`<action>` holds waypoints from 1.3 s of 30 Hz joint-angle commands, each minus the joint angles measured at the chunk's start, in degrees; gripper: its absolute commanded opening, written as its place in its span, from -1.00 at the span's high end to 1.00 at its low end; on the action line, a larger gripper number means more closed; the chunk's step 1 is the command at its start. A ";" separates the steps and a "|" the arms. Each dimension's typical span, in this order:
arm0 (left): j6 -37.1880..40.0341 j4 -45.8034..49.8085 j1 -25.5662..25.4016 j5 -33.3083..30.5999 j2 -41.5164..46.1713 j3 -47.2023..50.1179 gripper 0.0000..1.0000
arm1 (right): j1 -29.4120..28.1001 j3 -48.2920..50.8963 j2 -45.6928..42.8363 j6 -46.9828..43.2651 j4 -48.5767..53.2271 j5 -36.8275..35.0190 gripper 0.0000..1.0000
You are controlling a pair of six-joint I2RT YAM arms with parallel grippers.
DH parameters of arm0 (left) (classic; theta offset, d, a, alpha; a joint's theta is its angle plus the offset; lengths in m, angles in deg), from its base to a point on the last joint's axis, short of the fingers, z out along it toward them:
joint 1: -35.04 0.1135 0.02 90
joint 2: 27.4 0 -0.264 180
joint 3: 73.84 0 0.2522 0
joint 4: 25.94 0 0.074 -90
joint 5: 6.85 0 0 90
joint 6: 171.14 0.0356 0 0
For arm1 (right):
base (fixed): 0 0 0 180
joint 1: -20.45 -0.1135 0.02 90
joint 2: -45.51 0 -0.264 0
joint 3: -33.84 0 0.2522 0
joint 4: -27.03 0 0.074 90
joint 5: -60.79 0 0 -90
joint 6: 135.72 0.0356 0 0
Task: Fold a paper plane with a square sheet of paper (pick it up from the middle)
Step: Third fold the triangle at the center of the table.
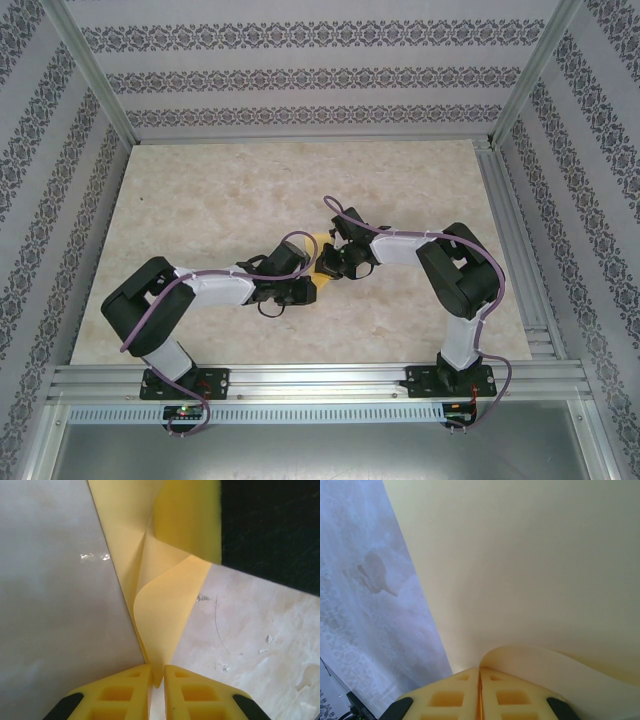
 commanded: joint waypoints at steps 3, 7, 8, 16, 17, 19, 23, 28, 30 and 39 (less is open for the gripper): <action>-0.67 -1.30 -0.74 -0.23 4.48 -1.00 0.68 | 0.65 -0.44 2.22 -1.24 0.51 -2.28 0.81; -1.40 -3.77 -0.71 -1.77 4.57 -0.92 0.70 | 0.66 -0.61 2.23 -1.30 0.48 -2.19 0.80; -1.53 -4.56 -0.71 -1.72 3.82 -1.01 0.71 | 0.60 -0.62 2.27 -1.30 0.50 -2.19 0.80; -2.17 -6.85 -0.72 -1.62 -2.07 -1.76 0.74 | 0.59 -0.50 2.26 -1.26 0.19 -1.84 0.80; -2.13 -6.42 -0.71 -2.12 -2.34 -1.68 0.74 | 0.59 -0.64 2.23 -1.22 0.26 -1.84 0.80; -1.90 -5.89 -0.71 -2.87 -2.81 -1.06 0.75 | 0.67 -0.75 2.15 -1.12 0.34 -1.75 0.78; -1.90 -5.17 -0.71 -3.64 -3.29 0.54 0.78 | 1.01 -1.87 1.14 -1.21 1.10 -1.33 0.73; -1.66 -3.41 -0.71 -4.52 -3.19 1.71 0.79 | 1.95 -3.79 -2.28 -1.80 2.45 -0.79 0.51; -1.34 -2.81 -0.71 -4.57 -3.27 1.77 0.80 | 2.65 -4.84 -4.49 -2.33 3.14 -0.83 0.37; -1.07 -2.08 -0.80 -4.72 -3.54 1.24 0.80 | 4.47 0.01 -14.61 -8.52 4.00 -5.54 0.25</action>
